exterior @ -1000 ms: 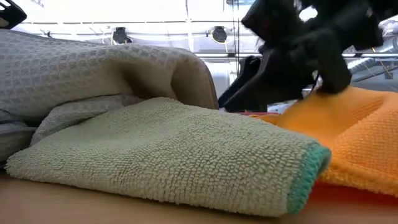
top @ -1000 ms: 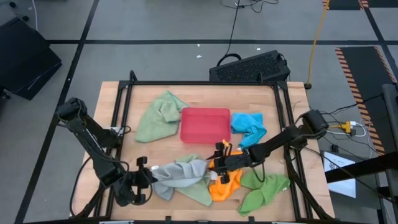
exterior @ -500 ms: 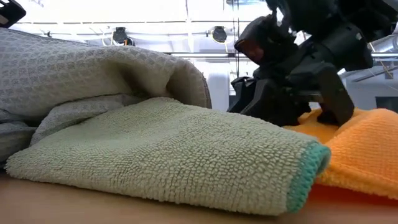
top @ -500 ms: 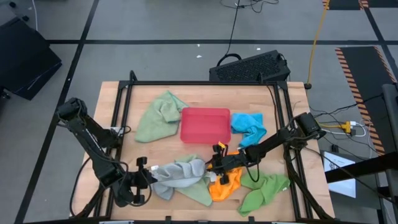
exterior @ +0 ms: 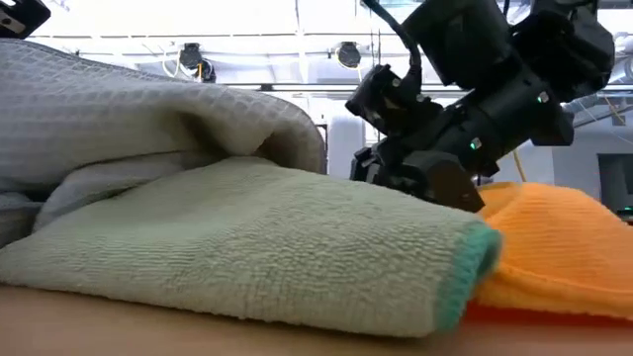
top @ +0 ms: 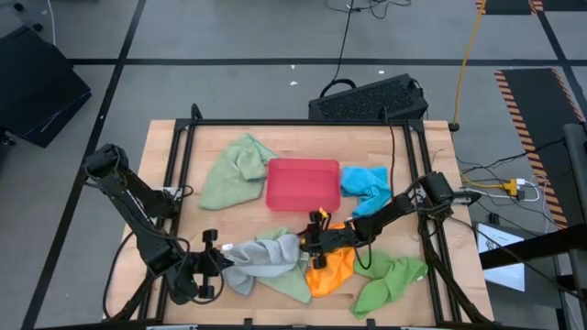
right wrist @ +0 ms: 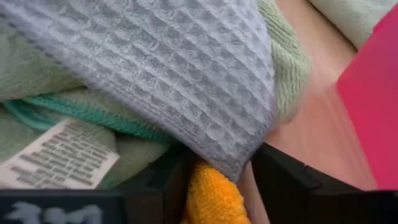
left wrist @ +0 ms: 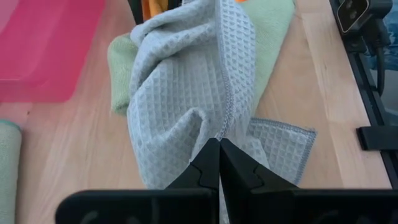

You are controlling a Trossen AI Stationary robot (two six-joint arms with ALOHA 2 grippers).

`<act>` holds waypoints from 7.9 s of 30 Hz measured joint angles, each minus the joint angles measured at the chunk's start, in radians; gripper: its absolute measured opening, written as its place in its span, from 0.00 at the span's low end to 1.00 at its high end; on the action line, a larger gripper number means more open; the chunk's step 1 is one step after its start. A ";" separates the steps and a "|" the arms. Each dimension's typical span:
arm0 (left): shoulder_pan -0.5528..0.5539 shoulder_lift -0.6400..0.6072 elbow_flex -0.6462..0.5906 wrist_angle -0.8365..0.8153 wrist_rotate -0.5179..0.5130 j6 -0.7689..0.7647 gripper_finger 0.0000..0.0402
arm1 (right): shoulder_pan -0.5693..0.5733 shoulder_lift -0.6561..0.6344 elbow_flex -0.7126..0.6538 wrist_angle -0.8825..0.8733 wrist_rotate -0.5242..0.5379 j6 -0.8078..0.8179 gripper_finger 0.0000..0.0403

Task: Fold microfiber towels
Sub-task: Fold the gray microfiber cloth

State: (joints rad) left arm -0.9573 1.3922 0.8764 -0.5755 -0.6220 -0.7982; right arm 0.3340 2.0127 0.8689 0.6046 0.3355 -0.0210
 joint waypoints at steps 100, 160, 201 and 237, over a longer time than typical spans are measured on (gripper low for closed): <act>-0.012 -0.215 0.548 0.370 -0.043 1.021 0.01 | 0.555 -0.569 0.708 -0.393 0.963 -0.656 0.00; 0.339 -0.214 -0.116 0.333 0.254 0.400 0.01 | 0.185 -1.005 -0.345 -0.592 0.007 0.595 0.00; 0.377 -0.214 -0.292 0.814 0.291 0.419 0.01 | 0.015 -1.235 -0.343 -0.822 -0.158 0.599 0.00; 0.348 0.028 -0.293 0.814 0.483 0.194 0.01 | 0.229 -0.794 -0.345 -0.633 -0.244 0.878 0.14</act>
State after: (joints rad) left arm -0.6091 1.4204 0.5835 0.2390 -0.1391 -0.6046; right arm 0.5631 1.2186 0.5243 -0.0286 0.0920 0.8570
